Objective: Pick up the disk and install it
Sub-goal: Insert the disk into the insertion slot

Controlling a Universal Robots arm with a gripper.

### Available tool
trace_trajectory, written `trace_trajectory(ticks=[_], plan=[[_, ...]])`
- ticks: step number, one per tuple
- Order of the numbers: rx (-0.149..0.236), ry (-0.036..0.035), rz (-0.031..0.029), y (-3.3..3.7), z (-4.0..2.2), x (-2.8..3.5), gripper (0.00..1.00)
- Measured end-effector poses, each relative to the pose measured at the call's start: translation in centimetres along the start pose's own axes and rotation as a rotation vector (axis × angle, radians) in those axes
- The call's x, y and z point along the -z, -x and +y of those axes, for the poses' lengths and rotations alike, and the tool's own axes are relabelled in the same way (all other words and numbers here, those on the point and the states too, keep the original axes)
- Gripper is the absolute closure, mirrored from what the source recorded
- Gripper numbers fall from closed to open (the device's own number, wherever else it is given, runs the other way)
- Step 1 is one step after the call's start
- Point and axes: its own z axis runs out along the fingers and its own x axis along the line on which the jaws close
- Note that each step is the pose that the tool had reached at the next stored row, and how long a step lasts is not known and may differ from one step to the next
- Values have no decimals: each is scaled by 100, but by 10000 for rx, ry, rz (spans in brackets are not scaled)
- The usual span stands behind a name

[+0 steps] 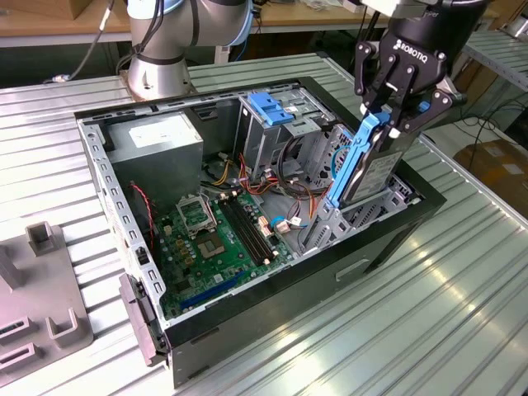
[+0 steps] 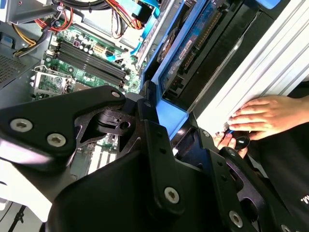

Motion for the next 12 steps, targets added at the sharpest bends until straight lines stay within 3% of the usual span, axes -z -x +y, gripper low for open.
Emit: trace_trajectory(ticks=[12], plan=[[-3,-20,-1,5,0,-63,63]])
